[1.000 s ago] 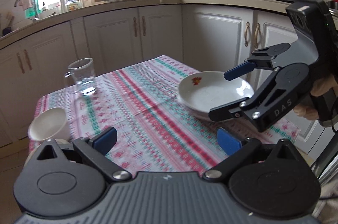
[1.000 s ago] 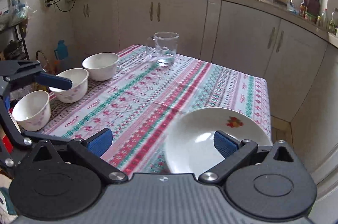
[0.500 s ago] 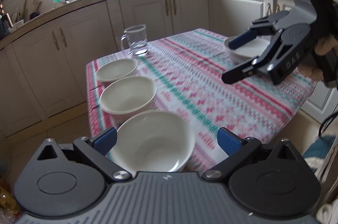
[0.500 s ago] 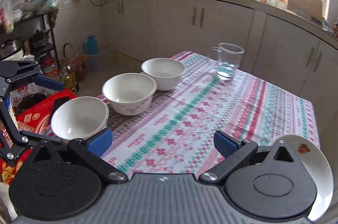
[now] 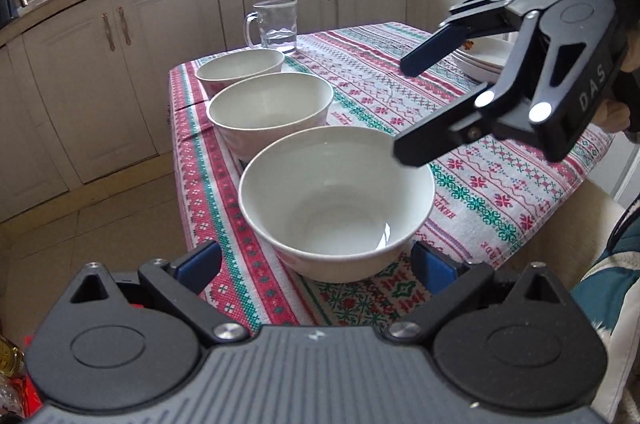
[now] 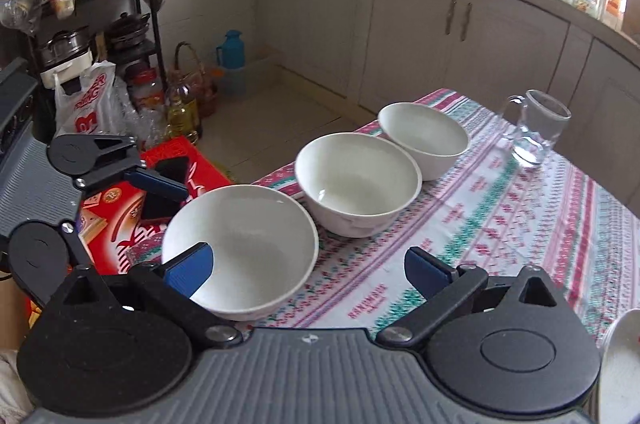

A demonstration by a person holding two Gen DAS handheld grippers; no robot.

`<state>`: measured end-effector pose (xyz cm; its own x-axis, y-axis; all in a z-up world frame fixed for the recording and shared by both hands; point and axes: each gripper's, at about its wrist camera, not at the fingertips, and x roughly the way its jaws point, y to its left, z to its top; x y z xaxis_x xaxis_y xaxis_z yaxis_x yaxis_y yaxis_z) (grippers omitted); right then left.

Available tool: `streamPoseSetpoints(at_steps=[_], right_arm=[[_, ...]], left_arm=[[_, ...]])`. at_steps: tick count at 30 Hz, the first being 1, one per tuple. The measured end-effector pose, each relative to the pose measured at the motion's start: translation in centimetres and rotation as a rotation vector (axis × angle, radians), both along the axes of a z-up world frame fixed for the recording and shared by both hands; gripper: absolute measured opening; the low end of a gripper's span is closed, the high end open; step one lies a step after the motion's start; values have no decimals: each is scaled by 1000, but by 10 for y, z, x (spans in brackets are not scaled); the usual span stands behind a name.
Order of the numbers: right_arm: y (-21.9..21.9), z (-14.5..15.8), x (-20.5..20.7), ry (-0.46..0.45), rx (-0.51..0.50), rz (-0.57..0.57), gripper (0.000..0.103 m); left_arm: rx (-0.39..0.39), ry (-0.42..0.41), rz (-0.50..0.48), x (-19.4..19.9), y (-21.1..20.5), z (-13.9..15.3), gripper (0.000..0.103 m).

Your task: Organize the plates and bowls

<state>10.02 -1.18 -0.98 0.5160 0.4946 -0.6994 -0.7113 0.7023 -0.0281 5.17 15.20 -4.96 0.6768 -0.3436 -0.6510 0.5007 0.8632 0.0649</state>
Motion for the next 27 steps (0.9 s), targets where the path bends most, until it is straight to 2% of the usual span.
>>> streamPoseSetpoints(at_steps=[6,12,17,27], right_arm=[[12,-13,10,65,-2,22,100],[17,-22,17,120,20,46,85],[22,-26,21,149,25,64,74],[19,-28,26,186,58,67,70]], left_arm=[[-4,2,-35,4,-4,-4,97],[-5,8,-60,5,-6,-4,88],[-14,13,-61,6,-6,-5,87],[1,16,-68,7,-9,-3,85]])
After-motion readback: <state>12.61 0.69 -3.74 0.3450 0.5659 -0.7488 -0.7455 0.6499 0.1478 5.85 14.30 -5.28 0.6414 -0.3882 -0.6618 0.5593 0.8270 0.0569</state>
